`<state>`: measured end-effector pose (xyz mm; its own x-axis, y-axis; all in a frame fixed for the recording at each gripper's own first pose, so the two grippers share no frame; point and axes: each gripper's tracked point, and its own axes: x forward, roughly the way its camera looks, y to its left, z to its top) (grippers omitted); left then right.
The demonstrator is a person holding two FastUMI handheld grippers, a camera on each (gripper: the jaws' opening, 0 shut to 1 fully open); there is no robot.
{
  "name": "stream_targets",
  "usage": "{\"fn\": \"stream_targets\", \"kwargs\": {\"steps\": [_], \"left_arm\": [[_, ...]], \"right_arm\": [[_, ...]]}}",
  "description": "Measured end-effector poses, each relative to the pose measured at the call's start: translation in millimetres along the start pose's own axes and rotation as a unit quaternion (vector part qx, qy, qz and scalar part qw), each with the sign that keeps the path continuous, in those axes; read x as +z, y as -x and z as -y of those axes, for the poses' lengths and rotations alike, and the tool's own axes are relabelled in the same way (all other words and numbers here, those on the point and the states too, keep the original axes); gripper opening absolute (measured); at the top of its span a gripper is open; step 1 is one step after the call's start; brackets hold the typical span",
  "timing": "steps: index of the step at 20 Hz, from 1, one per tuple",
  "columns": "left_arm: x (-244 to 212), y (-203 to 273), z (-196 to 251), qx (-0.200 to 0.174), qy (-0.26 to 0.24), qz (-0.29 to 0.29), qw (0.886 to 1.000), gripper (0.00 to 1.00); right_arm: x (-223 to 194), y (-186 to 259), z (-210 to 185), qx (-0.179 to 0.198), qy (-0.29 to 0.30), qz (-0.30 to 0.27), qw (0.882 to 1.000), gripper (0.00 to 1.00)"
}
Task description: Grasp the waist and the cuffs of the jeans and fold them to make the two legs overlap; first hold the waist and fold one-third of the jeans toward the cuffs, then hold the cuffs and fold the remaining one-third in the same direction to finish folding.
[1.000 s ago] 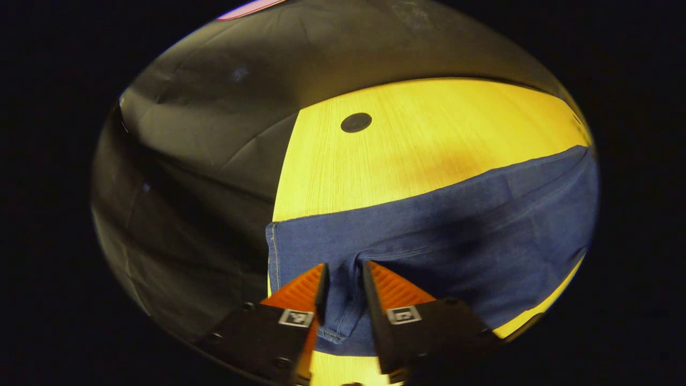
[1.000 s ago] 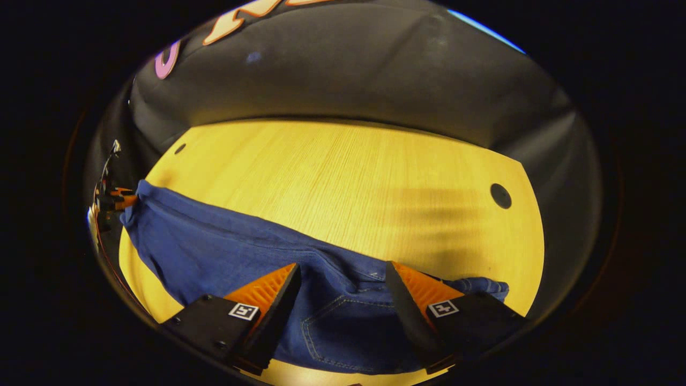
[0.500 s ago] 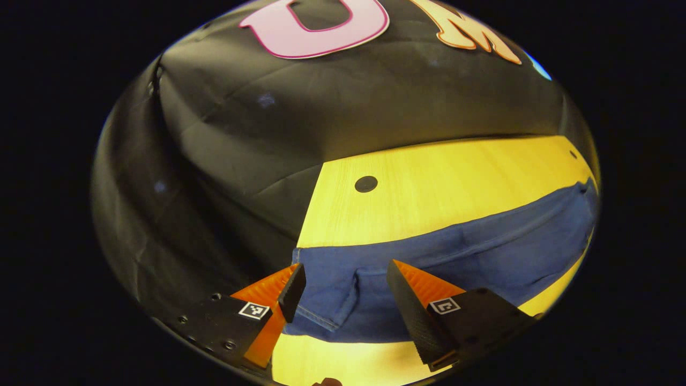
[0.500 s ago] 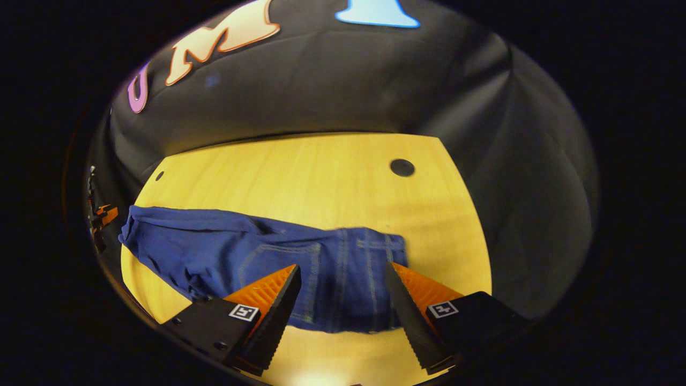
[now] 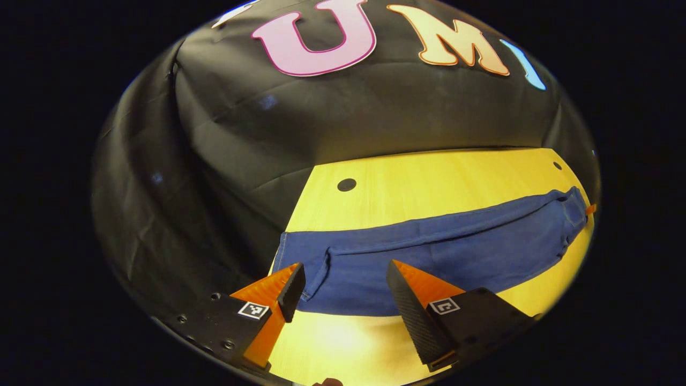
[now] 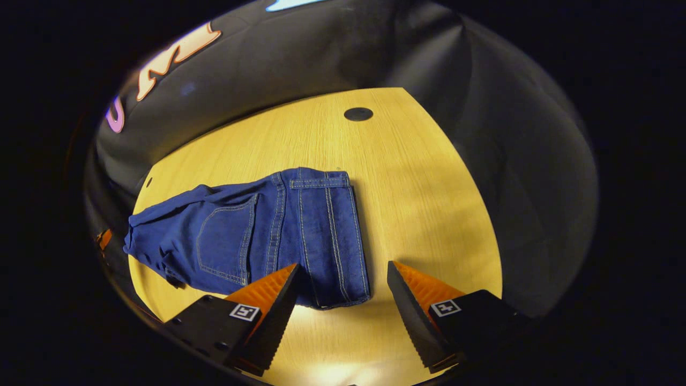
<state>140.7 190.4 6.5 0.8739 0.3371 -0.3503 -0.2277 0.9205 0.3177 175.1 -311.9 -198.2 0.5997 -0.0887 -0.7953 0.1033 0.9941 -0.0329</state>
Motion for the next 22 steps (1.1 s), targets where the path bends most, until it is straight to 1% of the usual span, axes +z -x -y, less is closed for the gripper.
{"fn": "stream_targets", "kwargs": {"steps": [3, 4, 5, 6, 7, 8, 9, 10, 12, 13, 14, 16, 18, 19, 21, 22], "left_arm": [[-0.7, 0.1, -1.8, -0.002, 0.005, 0.003, 1.000, 0.93], [-0.5, 0.5, -0.8, -0.002, 0.004, 0.004, 1.000, 0.93], [-0.4, 0.6, -1.0, -0.001, 0.003, 0.005, 1.000, 0.93], [0.0, 0.8, -0.1, 0.000, 0.003, 0.006, 1.000, 0.93], [-0.3, 0.7, -0.2, 0.000, 0.003, 0.006, 1.000, 0.93], [0.0, 0.9, -0.3, 0.002, 0.005, 0.009, 1.000, 0.93], [2.4, 1.7, 0.9, 0.000, 0.008, 0.013, 1.000, 0.93], [2.7, 2.8, -0.2, -0.003, 0.010, 0.016, 1.000, 0.92], [2.7, 4.1, -0.5, -0.008, 0.013, 0.017, 1.000, 0.92], [3.0, 3.7, -1.7, -0.009, 0.013, 0.019, 1.000, 0.92], [3.7, 4.1, -0.7, -0.011, 0.014, 0.020, 1.000, 0.92], [6.0, 5.9, 0.6, -0.014, 0.017, 0.024, 0.999, 0.92], [8.7, 7.0, 0.7, -0.020, 0.019, 0.026, 0.999, 0.92], [8.8, 6.8, -0.2, -0.020, 0.019, 0.025, 0.999, 0.92], [8.8, 4.5, 1.6, -0.024, 0.020, 0.025, 0.999, 0.92], [7.2, 3.8, 0.8, -0.027, 0.023, 0.022, 0.999, 0.92]], "right_arm": [[-4.1, -5.0, -6.1, 0.015, 0.009, -0.008, 1.000, 1.00], [-6.9, -7.9, -7.1, 0.015, 0.013, -0.010, 1.000, 0.96], [-4.1, -8.8, -7.4, 0.017, 0.018, -0.001, 1.000, 0.96], [-7.2, -11.4, -7.3, 0.020, 0.020, -0.008, 1.000, 0.89], [-5.2, -11.8, -8.0, 0.022, 0.020, -0.001, 1.000, 0.88], [-8.7, -11.7, -12.6, 0.027, 0.015, -0.007, 0.999, 0.84], [-10.0, -12.7, -19.5, 0.038, 0.006, -0.011, 0.999, 0.79], [-12.4, -15.4, -23.0, 0.041, 0.000, -0.022, 0.999, 0.66], [-10.4, -15.7, -23.0, 0.037, 0.005, -0.020, 0.999, 0.39], [-10.3, -14.7, -22.7, 0.037, 0.015, -0.018, 0.999, 0.34], [-9.9, -16.5, -23.8, 0.039, 0.019, -0.006, 0.999, 0.30], [-10.2, -18.1, -24.2, 0.040, 0.011, 0.024, 0.999, 0.27], [-10.4, -19.8, -23.6, 0.036, -0.005, 0.044, 0.998, 0.28], [-9.8, -19.0, -24.5, 0.039, -0.015, 0.042, 0.998, 0.27], [-8.5, -19.4, -23.0, 0.045, -0.051, 0.030, 0.997, 0.20], [-8.0, -19.2, -22.7, 0.046, -0.067, 0.026, 0.996, 0.10]]}}
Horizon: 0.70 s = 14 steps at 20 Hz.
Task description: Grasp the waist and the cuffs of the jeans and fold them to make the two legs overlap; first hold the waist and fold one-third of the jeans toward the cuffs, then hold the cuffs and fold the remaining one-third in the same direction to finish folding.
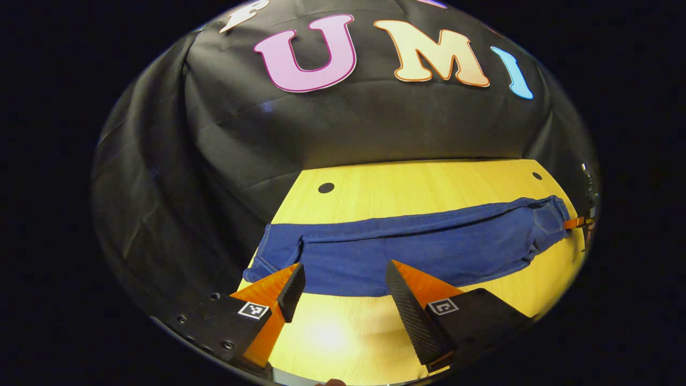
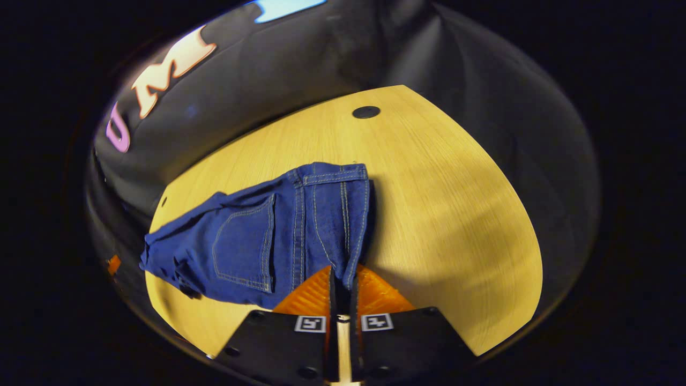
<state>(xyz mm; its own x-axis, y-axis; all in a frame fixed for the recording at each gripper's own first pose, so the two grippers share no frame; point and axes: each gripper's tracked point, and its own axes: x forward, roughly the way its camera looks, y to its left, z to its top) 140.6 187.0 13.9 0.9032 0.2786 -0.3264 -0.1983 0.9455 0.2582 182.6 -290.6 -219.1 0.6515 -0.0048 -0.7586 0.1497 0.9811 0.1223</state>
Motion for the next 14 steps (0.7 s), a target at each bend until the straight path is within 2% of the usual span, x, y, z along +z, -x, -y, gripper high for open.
{"fn": "stream_targets", "kwargs": {"steps": [2, 4, 6, 9, 11, 14], "left_arm": [[-5.0, -2.9, -0.3, -0.015, 0.006, -0.012, 1.000, 0.92], [-8.9, -5.4, -3.5, -0.021, 0.000, -0.020, 1.000, 0.92], [-11.3, -6.2, -2.1, -0.037, 0.003, -0.021, 0.999, 0.92], [-18.6, -7.9, -9.0, -0.064, 0.022, -0.019, 0.998, 0.92], [-30.7, -10.9, -26.3, -0.070, 0.026, -0.022, 0.997, 0.92], [-40.3, -22.4, -53.2, -0.082, 0.032, -0.026, 0.996, 0.92]], "right_arm": [[0.2, 2.2, 1.1, -0.013, 0.000, 0.002, 1.000, 0.05], [3.9, 4.4, 6.5, -0.046, 0.028, 0.012, 0.998, 0.02], [10.2, 9.2, 7.7, -0.075, 0.040, 0.018, 0.996, 0.03], [27.0, 22.0, 4.9, -0.095, 0.034, 0.043, 0.994, 0.04], [48.6, 35.2, -10.8, -0.085, 0.024, 0.074, 0.993, 0.02], [76.3, 64.7, -54.3, -0.045, 0.022, 0.125, 0.991, 0.03]]}}
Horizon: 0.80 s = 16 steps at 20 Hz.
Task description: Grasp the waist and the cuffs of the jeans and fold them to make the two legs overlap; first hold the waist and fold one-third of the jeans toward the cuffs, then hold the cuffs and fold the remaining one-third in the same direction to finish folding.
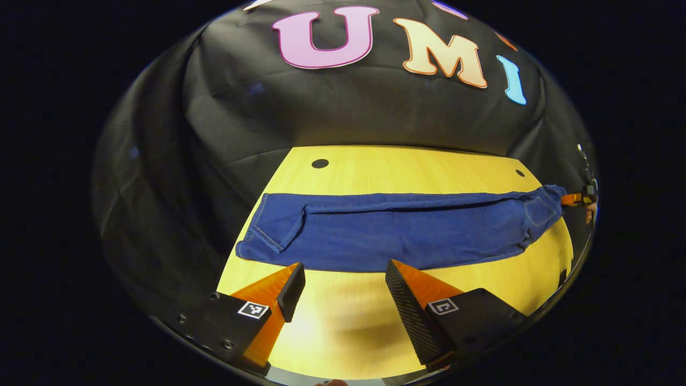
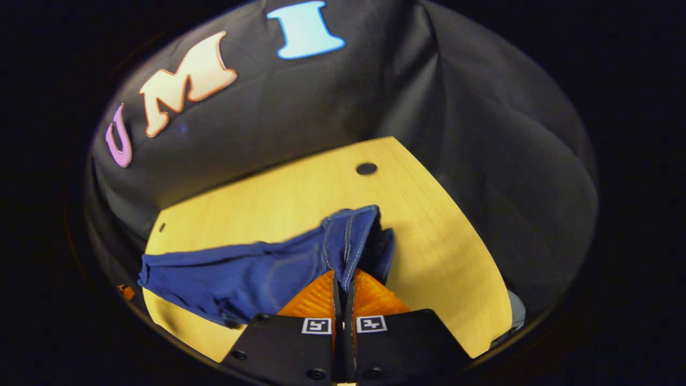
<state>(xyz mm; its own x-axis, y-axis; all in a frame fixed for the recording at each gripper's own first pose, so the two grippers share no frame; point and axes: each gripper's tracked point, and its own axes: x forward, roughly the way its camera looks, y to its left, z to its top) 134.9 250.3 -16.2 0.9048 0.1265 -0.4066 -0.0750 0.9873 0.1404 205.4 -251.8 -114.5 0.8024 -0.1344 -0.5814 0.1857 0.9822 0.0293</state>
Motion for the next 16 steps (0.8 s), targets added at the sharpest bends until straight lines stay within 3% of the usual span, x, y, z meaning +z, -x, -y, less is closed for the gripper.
{"fn": "stream_targets", "kwargs": {"steps": [3, 5, 9, 11, 13, 16], "left_arm": [[0.1, -8.0, -30.5, -0.005, 0.007, -0.001, 1.000, 0.92], [1.0, -15.5, -50.0, -0.006, 0.002, 0.002, 1.000, 0.92], [-1.2, -27.0, -73.8, -0.020, 0.013, 0.003, 1.000, 0.90], [-6.3, -30.7, -82.0, -0.024, 0.023, 0.001, 0.999, 0.90], [-11.2, -31.5, -89.5, -0.025, 0.033, 0.001, 0.999, 0.90], [-22.9, -30.9, -101.1, -0.024, 0.046, -0.007, 0.999, 0.90]], "right_arm": [[28.0, 28.2, -68.0, 0.078, -0.024, 0.036, 0.996, 0.02], [28.7, 33.9, -127.2, 0.146, -0.037, 0.053, 0.987, 0.02], [9.0, 52.5, -248.2, 0.282, -0.050, 0.044, 0.957, 0.03], [-5.9, 66.0, -307.0, 0.349, -0.073, 0.034, 0.934, 0.02], [-40.7, 57.2, -341.0, 0.366, -0.064, 0.022, 0.928, 0.02], [-115.1, 6.8, -385.8, 0.365, -0.040, -0.057, 0.929, 0.02]]}}
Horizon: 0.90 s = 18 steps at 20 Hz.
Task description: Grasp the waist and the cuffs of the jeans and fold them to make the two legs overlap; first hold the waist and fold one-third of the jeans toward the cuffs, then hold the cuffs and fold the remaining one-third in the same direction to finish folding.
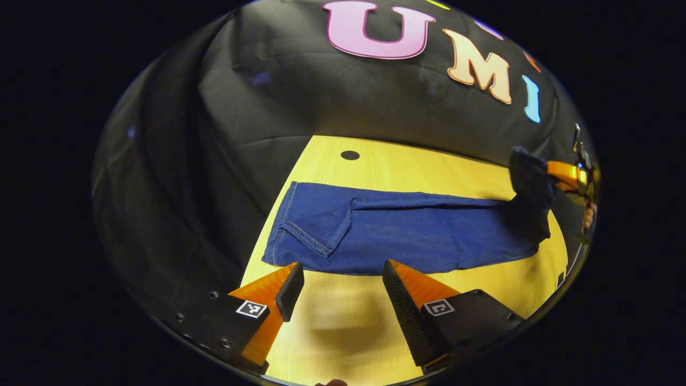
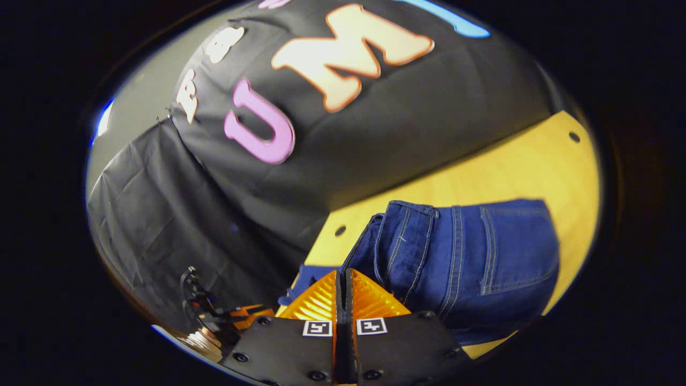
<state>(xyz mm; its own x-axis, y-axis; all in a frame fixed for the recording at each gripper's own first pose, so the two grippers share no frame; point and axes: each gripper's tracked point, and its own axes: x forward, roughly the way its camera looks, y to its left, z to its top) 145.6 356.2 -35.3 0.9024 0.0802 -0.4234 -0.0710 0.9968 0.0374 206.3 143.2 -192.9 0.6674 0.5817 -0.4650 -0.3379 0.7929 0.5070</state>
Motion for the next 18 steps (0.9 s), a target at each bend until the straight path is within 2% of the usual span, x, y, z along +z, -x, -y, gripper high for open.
{"fn": "stream_targets", "kwargs": {"steps": [2, 6, 7, 8, 10, 13, 16, 17, 18], "left_arm": [[-5.5, 1.6, -8.4, 0.003, 0.006, 0.001, 1.000, 0.90], [-7.4, 6.4, -25.4, 0.013, 0.020, 0.008, 1.000, 0.90], [-6.9, 6.1, -30.8, 0.016, 0.024, 0.010, 1.000, 0.90], [-7.7, 6.2, -35.7, 0.017, 0.028, 0.010, 0.999, 0.90], [-9.3, 2.2, -45.6, 0.019, 0.030, 0.006, 0.999, 0.90], [-6.9, -12.7, -62.0, 0.018, 0.032, 0.001, 0.999, 0.90], [-1.9, -34.9, -69.6, 0.001, 0.042, -0.001, 0.999, 0.90], [-1.5, -42.7, -71.9, -0.003, 0.041, -0.004, 0.999, 0.90], [-2.1, -51.0, -75.2, -0.004, 0.037, -0.007, 0.999, 0.93]], "right_arm": [[-37.1, -41.6, 1.6, 0.003, -0.018, -0.044, 0.999, 0.02], [-98.3, -79.1, 37.7, -0.055, -0.002, -0.108, 0.993, 0.00], [-100.1, -82.7, 34.8, -0.061, 0.002, -0.116, 0.991, 0.02], [-88.3, -79.4, 27.7, -0.061, 0.001, -0.112, 0.992, 0.00], [-72.6, -70.6, 26.0, -0.060, 0.004, -0.097, 0.993, 0.05], [-64.1, -61.0, 23.9, -0.070, 0.050, -0.076, 0.993, 0.00], [-58.4, -30.2, 21.0, -0.079, 0.065, -0.072, 0.992, 0.89], [-50.7, -18.4, 23.2, -0.089, 0.070, -0.060, 0.992, 0.89], [-42.8, -3.8, 23.4, -0.099, 0.071, -0.048, 0.991, 0.95]]}}
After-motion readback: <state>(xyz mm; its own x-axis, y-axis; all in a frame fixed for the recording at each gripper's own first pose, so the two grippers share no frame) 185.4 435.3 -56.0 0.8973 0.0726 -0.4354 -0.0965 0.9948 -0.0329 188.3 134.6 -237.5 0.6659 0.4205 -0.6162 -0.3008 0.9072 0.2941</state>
